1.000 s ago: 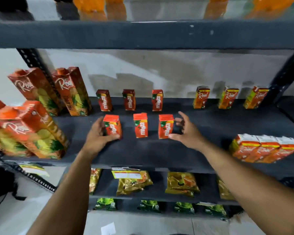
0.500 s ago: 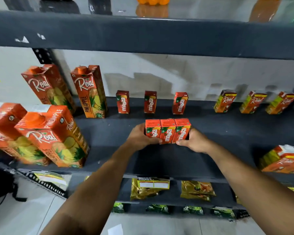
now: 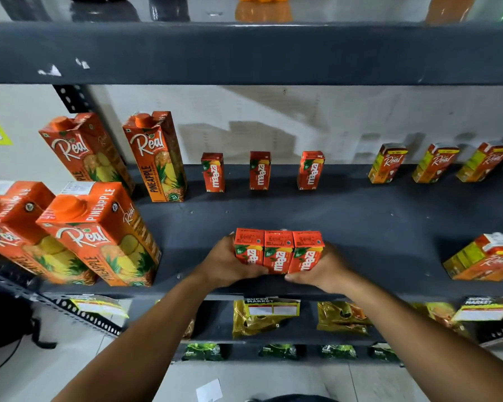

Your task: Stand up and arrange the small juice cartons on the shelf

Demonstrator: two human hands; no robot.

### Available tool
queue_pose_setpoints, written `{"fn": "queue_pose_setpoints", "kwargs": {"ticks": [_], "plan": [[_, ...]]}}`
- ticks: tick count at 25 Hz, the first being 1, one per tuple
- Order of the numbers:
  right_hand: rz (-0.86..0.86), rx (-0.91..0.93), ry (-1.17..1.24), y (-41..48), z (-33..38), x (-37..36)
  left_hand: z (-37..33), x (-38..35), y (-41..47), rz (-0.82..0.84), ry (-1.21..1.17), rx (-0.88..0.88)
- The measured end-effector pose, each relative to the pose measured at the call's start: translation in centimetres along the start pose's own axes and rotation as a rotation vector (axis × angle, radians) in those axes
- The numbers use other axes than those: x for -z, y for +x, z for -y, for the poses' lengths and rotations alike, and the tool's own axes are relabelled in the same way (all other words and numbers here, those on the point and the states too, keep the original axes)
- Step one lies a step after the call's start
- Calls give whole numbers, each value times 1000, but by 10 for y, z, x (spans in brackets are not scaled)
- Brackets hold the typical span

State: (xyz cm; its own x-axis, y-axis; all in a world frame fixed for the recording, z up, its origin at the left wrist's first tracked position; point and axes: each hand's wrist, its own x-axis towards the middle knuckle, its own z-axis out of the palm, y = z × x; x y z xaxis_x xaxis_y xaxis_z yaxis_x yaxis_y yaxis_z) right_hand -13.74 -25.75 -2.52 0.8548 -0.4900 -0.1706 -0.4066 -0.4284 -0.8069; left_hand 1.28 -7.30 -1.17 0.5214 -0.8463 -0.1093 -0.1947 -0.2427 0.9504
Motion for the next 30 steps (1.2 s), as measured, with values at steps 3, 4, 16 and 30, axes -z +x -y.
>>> {"fn": "queue_pose_setpoints", "kwargs": {"ticks": [3,4,16,30], "plan": [[7,-28,-31,-3,6,-2,4,2,-9,-33,-6,16],[12,-30,-33,-4,8,-2,5,1,-11,-53,-5,19],[0,-37,1,-8,15,-1,8,-2,-10,-99,-11,69],[31,81,85,-25,8,11,-8,-3,-23,-115,-139,-8]]}}
